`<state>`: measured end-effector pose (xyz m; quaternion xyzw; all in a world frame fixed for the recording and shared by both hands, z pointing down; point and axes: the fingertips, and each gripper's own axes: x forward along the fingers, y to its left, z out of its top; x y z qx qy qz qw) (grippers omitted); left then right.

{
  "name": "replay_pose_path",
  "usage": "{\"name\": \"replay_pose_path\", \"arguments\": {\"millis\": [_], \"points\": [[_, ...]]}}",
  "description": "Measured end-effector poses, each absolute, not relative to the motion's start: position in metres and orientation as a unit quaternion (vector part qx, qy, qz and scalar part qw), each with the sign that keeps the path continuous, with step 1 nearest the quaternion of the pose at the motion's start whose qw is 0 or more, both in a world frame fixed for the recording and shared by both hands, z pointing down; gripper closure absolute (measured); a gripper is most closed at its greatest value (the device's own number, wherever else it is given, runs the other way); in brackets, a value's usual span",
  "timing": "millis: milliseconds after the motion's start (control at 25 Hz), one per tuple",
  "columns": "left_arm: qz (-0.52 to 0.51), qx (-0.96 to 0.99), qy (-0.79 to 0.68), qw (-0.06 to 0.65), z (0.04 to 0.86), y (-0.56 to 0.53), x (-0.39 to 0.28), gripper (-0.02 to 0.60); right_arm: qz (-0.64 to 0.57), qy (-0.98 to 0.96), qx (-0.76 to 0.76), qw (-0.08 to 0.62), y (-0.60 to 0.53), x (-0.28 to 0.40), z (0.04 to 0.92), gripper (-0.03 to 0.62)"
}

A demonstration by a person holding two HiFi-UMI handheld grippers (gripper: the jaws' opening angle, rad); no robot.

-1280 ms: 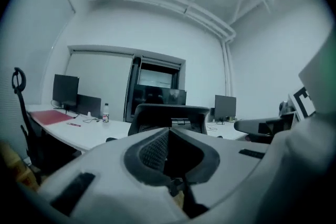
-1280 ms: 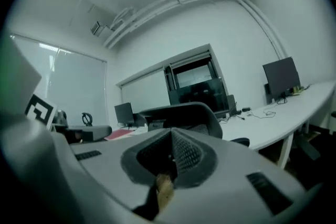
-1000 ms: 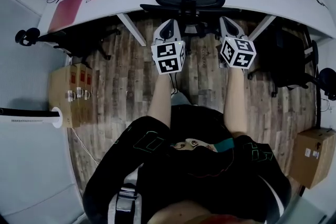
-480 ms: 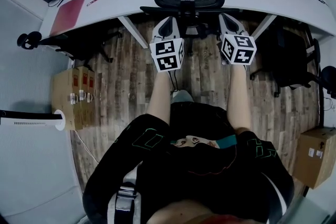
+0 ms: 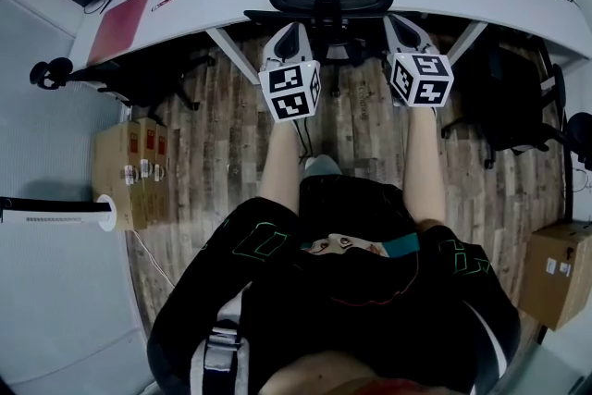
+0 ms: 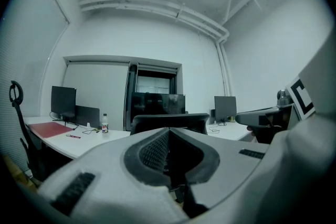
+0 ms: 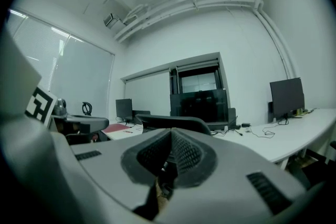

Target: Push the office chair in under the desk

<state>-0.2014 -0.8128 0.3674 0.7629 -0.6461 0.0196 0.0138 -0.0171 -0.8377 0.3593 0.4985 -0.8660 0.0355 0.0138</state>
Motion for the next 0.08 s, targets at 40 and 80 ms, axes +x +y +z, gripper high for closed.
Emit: {"name": "replay_pose_path", "arguments": {"millis": [40,80], "points": [[0.018,0.762,-0.647,0.014,0.3674,-0.8133,-0.2025,0.574,0.033,-0.867,0.496,0.015,-0.8377,-0.0182,0.3589,0.589],[0.017,0.761,-0.648,0.015,0.3673,-0.8137,-0.2038,0.574,0.030,-0.869,0.494,0.016,-0.8375,-0.0195,0.3585,0.589]]}}
